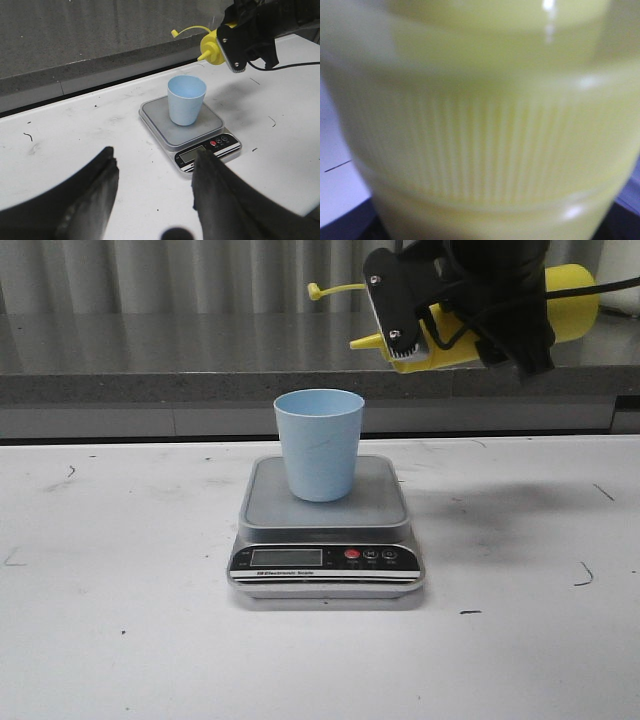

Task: Pour seasoning into cup on scale with both arms

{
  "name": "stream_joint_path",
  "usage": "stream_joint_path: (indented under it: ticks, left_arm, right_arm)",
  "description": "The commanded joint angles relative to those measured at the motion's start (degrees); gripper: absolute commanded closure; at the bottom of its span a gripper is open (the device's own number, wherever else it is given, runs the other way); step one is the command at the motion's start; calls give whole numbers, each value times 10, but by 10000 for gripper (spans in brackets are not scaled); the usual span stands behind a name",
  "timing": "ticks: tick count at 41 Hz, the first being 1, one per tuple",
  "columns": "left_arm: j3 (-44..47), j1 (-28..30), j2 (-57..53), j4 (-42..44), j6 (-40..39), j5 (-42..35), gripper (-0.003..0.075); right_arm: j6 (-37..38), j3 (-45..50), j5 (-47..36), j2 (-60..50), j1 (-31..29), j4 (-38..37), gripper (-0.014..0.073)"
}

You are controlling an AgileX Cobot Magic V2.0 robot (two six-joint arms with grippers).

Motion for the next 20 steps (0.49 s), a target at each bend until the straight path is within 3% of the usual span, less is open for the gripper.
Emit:
stream_joint_path:
  ticks: [1, 11, 20]
  left_arm:
    - [-14, -3, 4, 0, -4, -48, 374]
    - [-14, -3, 4, 0, -4, -48, 374]
    - [-14, -3, 4, 0, -4, -48, 374]
  right_arm:
    - [-2, -23, -4, -32, 1, -62, 268]
    - [28, -23, -7, -32, 1, -53, 268]
    - [331, -23, 2, -48, -7, 16, 268]
